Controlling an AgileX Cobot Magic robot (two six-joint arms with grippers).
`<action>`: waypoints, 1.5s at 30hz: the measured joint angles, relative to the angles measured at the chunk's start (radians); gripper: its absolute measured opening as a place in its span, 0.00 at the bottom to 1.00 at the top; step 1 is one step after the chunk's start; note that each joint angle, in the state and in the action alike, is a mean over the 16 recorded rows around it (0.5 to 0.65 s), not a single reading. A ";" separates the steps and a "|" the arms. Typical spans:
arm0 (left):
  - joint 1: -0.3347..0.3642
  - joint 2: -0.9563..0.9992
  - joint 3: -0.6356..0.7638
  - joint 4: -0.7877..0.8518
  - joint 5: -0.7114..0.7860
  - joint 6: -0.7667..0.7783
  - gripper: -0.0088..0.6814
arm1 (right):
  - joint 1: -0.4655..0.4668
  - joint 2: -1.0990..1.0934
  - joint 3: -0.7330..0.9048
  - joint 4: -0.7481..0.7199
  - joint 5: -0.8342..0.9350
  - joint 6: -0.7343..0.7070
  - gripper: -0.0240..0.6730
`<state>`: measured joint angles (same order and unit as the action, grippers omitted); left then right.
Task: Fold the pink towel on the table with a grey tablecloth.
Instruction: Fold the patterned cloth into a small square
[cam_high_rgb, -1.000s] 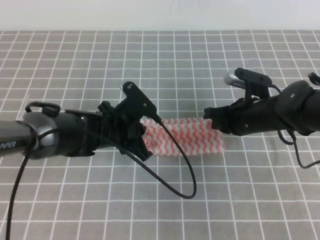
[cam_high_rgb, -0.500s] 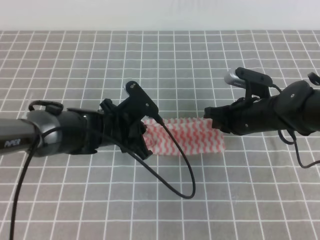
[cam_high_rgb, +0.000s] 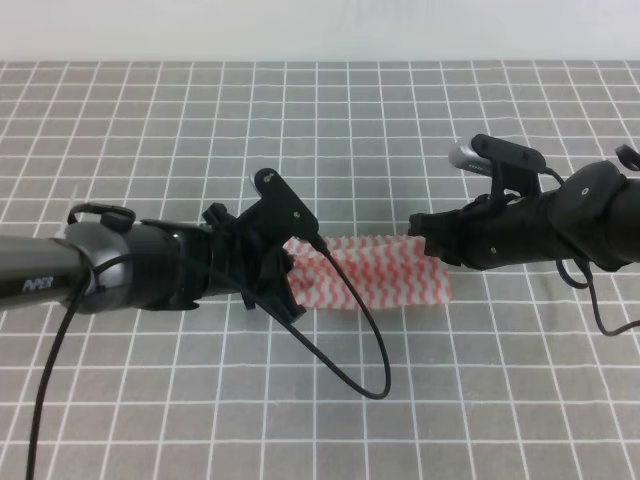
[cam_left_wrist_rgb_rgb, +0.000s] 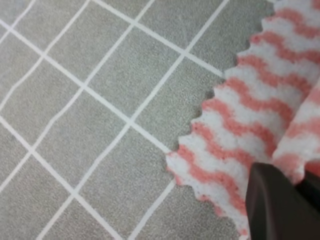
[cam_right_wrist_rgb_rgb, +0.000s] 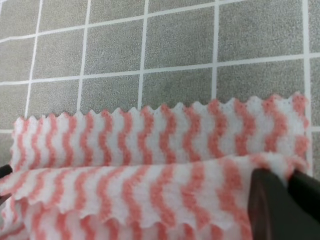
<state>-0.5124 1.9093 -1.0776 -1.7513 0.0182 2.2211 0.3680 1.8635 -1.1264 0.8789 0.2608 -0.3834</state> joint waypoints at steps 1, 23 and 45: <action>0.000 0.001 0.000 0.000 -0.002 0.000 0.01 | 0.000 0.001 0.000 0.000 0.000 0.000 0.01; 0.000 -0.008 -0.065 -0.015 -0.110 -0.002 0.41 | 0.001 0.003 0.000 0.001 0.000 0.000 0.01; 0.000 -0.173 -0.048 -0.016 -0.130 -0.285 0.09 | 0.001 0.008 -0.001 0.001 0.000 0.001 0.01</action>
<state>-0.5123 1.7359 -1.1254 -1.7670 -0.1120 1.9362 0.3694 1.8718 -1.1276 0.8803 0.2612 -0.3826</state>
